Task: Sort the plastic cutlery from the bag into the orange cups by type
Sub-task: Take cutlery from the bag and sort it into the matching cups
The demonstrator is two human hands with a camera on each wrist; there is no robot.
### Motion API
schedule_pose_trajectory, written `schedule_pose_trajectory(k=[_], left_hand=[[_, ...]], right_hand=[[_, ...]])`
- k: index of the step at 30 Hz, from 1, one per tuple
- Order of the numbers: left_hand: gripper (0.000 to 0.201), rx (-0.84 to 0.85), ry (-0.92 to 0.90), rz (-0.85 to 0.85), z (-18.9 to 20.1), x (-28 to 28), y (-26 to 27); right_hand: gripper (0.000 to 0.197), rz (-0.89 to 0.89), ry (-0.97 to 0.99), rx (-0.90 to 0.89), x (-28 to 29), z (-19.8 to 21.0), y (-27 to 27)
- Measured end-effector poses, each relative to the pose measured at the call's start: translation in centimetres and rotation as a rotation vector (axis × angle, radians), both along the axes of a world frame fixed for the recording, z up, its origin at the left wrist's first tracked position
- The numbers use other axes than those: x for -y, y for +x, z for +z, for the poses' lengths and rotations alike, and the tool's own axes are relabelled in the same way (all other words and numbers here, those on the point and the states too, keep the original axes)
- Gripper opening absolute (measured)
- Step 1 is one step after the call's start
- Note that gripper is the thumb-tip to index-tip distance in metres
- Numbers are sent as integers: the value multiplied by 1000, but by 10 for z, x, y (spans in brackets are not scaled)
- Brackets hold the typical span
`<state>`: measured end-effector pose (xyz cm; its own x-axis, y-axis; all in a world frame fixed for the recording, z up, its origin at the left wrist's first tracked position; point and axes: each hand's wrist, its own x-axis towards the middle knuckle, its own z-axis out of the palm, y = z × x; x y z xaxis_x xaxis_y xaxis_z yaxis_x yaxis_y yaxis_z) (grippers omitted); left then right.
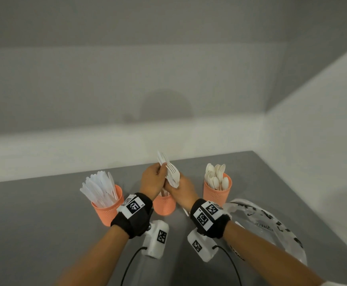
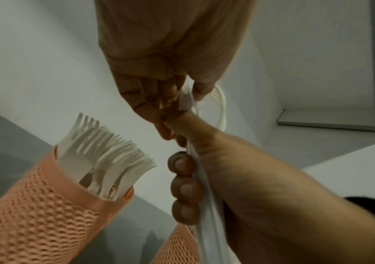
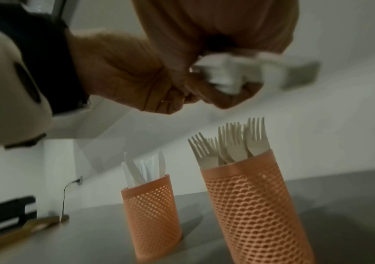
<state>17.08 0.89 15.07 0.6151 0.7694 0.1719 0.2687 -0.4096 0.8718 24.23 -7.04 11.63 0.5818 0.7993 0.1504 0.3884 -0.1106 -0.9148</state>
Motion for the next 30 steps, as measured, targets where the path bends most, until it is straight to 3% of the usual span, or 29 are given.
schedule_pose_trajectory(k=[3,6,13,24,28,30], left_hand=[[39,60,-197,22,-4,-5,-4],[37,129,-350,30,-6,-4,-9],[36,188,-337,-32,-3,4,-11],[30,193,-395,59,-7,-8,-24],[25,291,-509,82,2,-15,-39],[20,395,-614,138,8,-23,-47]], right_hand=[[18,150,80,-245,5,8,-3],[13,148,104,-379,2,6,-6],[13,52,173,-388,-7,3,-16],[19,101,127,-377,-14,1,-22],[22,92,102,-406,-21,-2,-25],[12,99,64,-413,-25,-2,-29]])
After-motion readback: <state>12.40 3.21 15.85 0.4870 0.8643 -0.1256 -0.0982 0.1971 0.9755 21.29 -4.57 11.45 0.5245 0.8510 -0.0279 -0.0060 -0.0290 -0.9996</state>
